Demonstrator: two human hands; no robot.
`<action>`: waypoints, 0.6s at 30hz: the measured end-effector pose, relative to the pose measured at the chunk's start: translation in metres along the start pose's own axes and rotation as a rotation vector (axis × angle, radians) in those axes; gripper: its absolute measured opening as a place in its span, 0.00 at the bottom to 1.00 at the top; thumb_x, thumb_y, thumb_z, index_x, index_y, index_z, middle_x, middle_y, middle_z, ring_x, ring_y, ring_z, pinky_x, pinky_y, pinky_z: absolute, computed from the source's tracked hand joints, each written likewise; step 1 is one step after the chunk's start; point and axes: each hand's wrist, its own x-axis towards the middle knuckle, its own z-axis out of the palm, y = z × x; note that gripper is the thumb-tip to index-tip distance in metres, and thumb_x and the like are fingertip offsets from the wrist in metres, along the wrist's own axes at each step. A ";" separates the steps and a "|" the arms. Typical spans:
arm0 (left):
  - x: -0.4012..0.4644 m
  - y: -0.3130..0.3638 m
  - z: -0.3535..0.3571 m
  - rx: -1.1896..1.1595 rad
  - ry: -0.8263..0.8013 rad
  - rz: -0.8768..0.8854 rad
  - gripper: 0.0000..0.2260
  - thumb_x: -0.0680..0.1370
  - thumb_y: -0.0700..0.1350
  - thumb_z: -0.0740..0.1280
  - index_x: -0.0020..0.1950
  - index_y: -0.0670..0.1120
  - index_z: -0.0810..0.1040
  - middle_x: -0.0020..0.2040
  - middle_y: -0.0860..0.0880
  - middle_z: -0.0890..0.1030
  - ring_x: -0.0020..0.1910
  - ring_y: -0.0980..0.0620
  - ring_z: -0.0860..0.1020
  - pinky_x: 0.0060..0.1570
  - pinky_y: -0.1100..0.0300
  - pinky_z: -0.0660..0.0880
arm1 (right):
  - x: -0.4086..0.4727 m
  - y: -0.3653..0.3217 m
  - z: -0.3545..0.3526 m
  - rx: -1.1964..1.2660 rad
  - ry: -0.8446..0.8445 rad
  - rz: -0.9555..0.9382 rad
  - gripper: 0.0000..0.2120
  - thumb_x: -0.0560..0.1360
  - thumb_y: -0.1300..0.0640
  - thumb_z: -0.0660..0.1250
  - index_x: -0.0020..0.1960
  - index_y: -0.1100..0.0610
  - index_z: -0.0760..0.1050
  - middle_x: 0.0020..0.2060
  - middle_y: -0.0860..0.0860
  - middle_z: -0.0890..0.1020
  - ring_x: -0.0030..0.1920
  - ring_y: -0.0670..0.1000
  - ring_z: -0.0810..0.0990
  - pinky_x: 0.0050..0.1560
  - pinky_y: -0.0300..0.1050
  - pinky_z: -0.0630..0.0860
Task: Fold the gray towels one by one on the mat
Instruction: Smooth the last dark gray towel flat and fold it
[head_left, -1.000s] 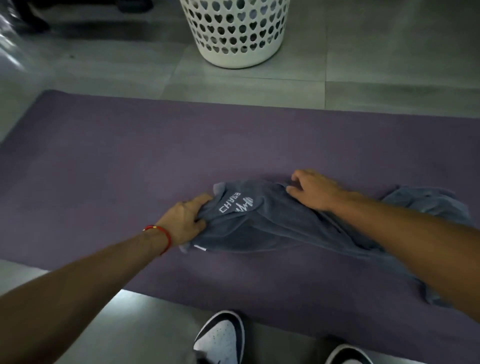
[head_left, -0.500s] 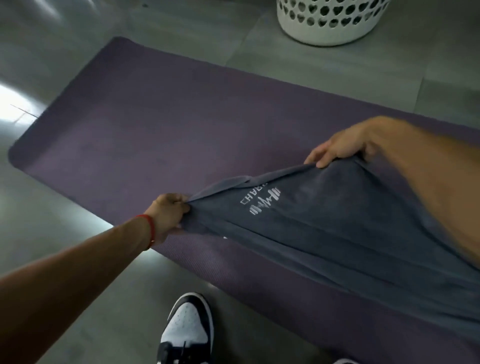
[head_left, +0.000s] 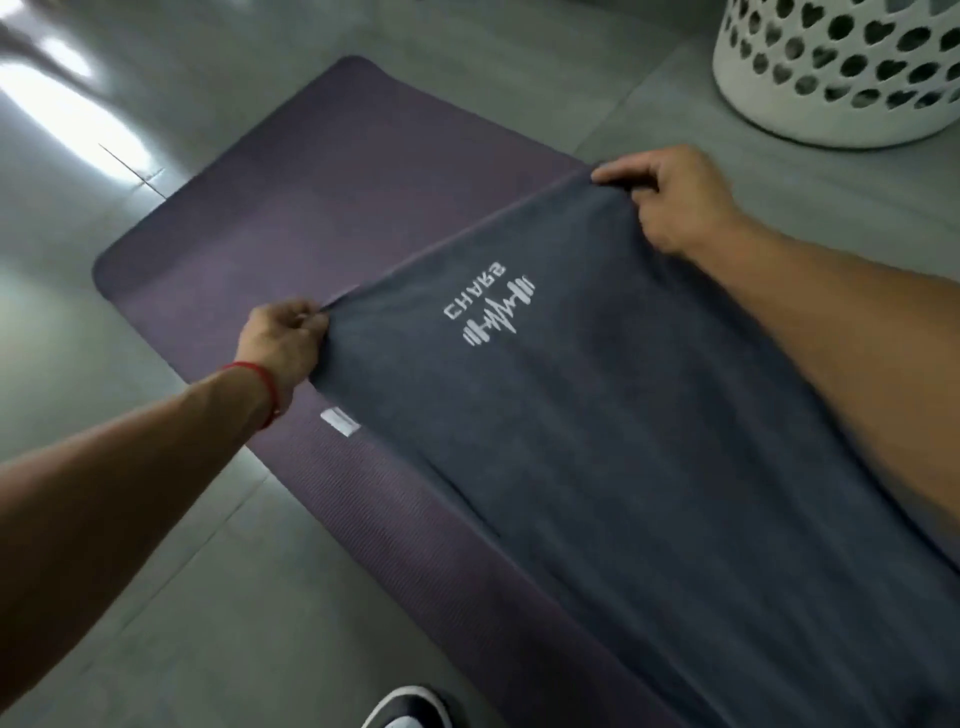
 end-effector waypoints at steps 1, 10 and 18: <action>0.018 0.002 -0.009 -0.024 0.078 0.009 0.08 0.79 0.41 0.67 0.42 0.48 0.82 0.39 0.48 0.78 0.38 0.49 0.75 0.44 0.56 0.75 | 0.020 -0.017 0.004 0.000 -0.017 -0.033 0.24 0.75 0.64 0.57 0.63 0.46 0.81 0.62 0.49 0.82 0.64 0.50 0.79 0.68 0.34 0.67; 0.014 0.005 0.012 0.708 -0.047 0.269 0.28 0.75 0.44 0.67 0.75 0.52 0.68 0.74 0.42 0.67 0.73 0.37 0.63 0.70 0.38 0.64 | 0.018 -0.031 0.045 -0.664 -0.483 0.017 0.34 0.80 0.53 0.60 0.77 0.32 0.47 0.76 0.59 0.64 0.74 0.64 0.65 0.72 0.69 0.54; -0.149 0.032 0.111 0.985 -0.616 1.075 0.33 0.68 0.55 0.57 0.74 0.56 0.69 0.77 0.45 0.66 0.72 0.41 0.67 0.65 0.41 0.70 | -0.164 0.085 -0.024 -0.730 -0.547 -0.018 0.25 0.83 0.44 0.54 0.79 0.43 0.53 0.75 0.52 0.61 0.72 0.58 0.65 0.68 0.63 0.66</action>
